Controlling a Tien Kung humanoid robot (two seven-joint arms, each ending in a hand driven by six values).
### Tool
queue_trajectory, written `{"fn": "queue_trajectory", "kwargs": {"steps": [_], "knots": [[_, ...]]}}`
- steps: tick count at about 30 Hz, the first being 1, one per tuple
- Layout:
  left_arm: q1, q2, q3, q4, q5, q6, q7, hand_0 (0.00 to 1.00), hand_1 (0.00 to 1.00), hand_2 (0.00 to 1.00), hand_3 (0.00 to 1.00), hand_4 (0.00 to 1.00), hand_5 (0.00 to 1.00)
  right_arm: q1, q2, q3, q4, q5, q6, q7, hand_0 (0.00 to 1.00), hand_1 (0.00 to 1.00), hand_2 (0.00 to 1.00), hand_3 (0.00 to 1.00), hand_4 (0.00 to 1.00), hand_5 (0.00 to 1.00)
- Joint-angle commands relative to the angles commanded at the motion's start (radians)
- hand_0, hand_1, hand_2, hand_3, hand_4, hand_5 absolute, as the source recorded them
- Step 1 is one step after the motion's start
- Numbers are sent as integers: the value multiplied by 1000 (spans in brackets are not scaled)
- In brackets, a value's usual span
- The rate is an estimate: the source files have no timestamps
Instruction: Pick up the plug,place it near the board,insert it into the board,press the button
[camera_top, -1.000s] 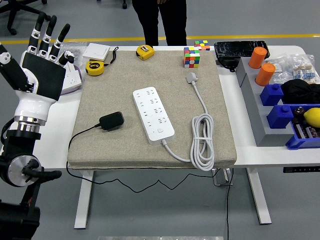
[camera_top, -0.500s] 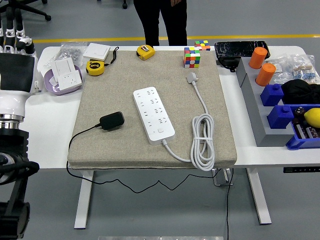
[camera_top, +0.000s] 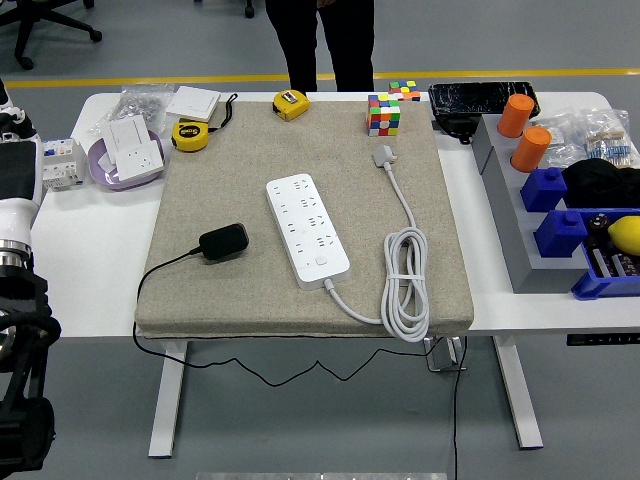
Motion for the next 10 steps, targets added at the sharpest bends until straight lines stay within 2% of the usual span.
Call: {"fn": "queue_trajectory", "kwargs": {"steps": [10], "knots": [[-4, 0, -1, -9, 16, -13, 12, 132, 760, 932, 927, 998, 998, 6, 0, -14, 0, 15, 0, 3, 814, 725, 698, 609, 888, 571]]}}
